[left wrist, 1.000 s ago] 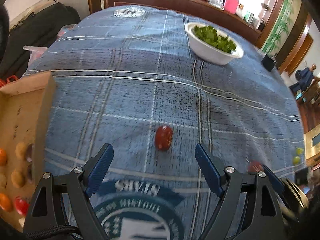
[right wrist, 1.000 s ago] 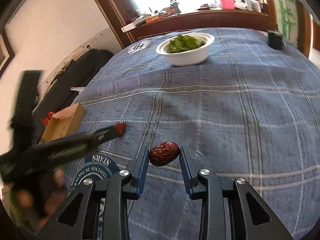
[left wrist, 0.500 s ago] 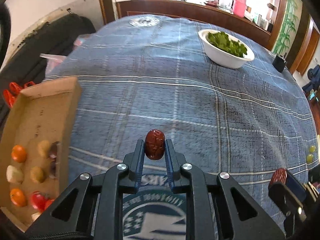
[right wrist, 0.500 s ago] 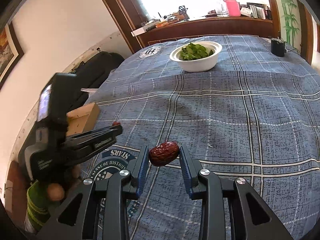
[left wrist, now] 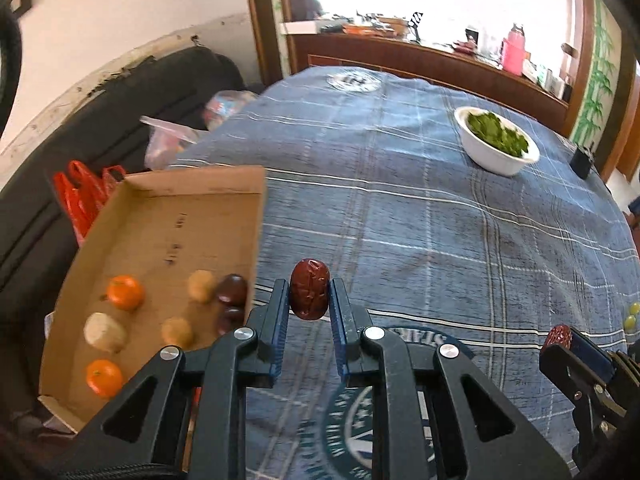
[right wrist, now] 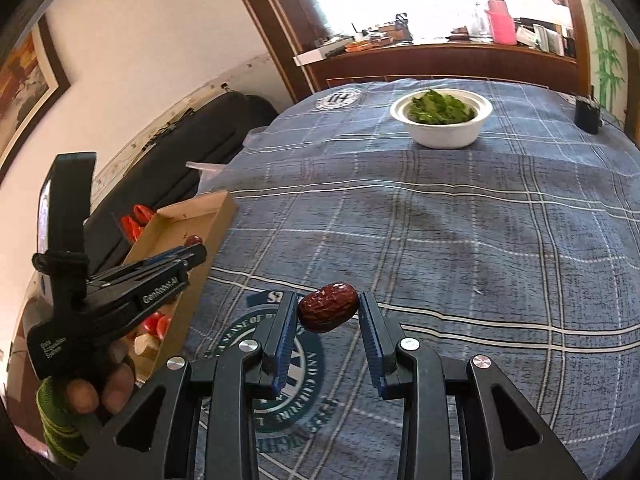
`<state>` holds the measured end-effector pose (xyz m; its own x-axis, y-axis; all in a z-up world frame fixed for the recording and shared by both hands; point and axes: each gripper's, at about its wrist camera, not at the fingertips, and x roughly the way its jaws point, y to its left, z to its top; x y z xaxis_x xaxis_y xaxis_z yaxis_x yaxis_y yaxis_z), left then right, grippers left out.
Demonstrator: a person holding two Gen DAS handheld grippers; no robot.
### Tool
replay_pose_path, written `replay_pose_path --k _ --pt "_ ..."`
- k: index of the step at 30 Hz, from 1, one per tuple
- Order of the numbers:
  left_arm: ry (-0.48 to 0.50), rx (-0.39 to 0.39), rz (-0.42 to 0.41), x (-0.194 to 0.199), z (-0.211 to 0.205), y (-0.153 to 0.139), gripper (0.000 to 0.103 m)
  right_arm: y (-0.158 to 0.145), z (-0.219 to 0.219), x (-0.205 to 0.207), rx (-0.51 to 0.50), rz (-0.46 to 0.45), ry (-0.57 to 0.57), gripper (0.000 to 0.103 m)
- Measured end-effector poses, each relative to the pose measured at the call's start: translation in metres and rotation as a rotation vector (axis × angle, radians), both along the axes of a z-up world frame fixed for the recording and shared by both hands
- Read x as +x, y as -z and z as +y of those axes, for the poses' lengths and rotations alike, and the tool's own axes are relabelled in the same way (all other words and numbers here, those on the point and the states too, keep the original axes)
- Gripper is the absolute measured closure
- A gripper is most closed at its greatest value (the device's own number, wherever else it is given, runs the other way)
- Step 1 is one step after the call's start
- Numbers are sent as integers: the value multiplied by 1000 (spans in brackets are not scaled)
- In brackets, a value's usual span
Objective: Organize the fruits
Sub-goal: 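Carry the red date over the tray with the left tool while the right carries its date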
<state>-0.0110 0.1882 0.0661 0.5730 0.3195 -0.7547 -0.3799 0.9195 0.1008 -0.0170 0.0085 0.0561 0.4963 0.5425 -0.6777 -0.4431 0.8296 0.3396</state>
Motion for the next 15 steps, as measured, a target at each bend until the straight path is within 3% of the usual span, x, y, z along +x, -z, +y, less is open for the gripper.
replay_pose_path --k 15 --pt "-64 -11 -13 -14 34 -2 85 -2 38 -8 -12 -7 -79 71"
